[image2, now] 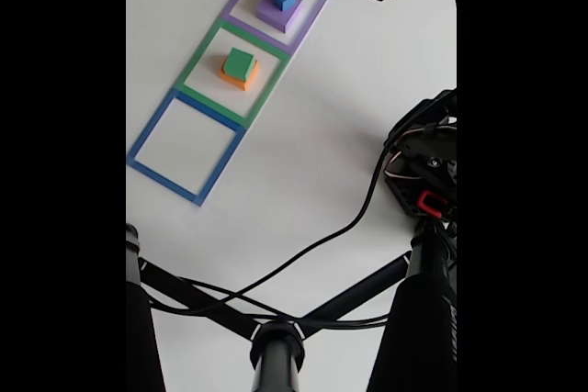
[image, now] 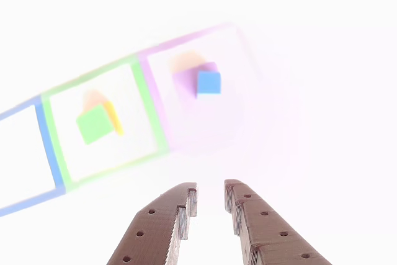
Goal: Tower of hanoi
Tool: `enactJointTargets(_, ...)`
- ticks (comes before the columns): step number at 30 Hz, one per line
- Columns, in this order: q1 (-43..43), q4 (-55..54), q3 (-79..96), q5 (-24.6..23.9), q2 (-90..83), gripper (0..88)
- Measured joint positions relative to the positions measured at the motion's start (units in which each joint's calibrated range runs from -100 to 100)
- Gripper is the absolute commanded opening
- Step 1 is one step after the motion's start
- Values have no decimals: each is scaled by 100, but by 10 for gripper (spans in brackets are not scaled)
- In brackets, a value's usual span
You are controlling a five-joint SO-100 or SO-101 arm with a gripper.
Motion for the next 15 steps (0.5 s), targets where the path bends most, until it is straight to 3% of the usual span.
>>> enactJointTargets(7,295,-1453,2228,0,-979,187)
enactJointTargets(15,352,-3788,4952,0,-1528,253)
